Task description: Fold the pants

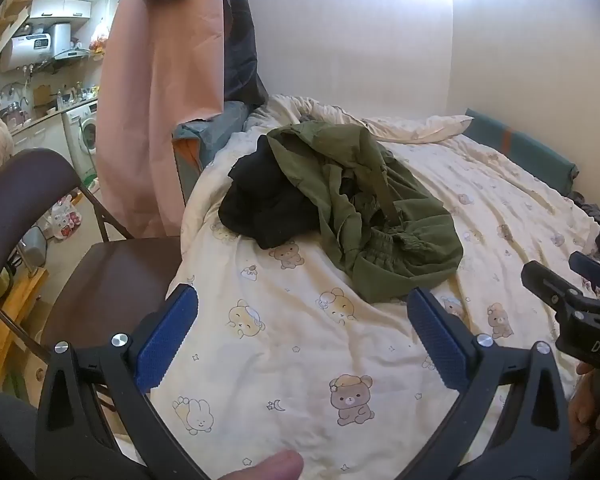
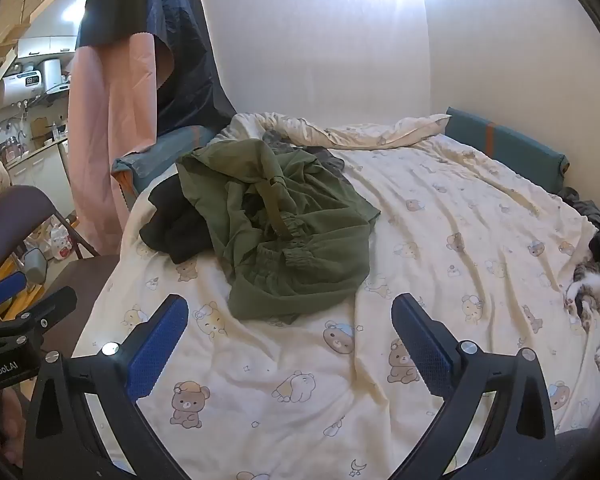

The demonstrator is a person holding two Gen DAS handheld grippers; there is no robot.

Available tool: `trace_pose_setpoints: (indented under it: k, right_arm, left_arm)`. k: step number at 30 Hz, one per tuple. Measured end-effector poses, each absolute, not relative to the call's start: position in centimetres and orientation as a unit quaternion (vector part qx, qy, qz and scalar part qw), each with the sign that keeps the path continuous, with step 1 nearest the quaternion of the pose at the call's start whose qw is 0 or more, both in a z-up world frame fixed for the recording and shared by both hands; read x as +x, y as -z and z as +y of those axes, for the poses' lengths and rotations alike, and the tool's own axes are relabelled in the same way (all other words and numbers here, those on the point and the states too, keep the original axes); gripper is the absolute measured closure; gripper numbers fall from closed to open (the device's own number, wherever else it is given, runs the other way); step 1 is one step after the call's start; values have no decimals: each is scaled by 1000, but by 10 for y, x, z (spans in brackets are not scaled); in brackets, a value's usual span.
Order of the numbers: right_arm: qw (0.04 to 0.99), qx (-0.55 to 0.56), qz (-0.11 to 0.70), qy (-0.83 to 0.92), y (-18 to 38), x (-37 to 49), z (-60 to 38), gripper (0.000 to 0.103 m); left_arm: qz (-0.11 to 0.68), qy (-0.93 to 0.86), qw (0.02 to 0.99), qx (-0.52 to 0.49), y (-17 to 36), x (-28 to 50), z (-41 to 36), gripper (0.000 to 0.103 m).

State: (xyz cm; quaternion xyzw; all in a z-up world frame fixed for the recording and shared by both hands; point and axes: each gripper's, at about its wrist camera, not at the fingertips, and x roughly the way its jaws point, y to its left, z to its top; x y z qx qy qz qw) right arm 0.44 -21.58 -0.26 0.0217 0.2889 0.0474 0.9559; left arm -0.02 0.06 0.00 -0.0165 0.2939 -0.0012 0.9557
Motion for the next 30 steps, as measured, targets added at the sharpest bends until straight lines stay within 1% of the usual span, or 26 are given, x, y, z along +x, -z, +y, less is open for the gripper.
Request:
trace_pose_setpoints:
  k: [30]
  right_arm:
    - [957,19,285,-47,1,4,-214,0]
  left_arm:
    - [295,1,956,-8,3,-3,1,0]
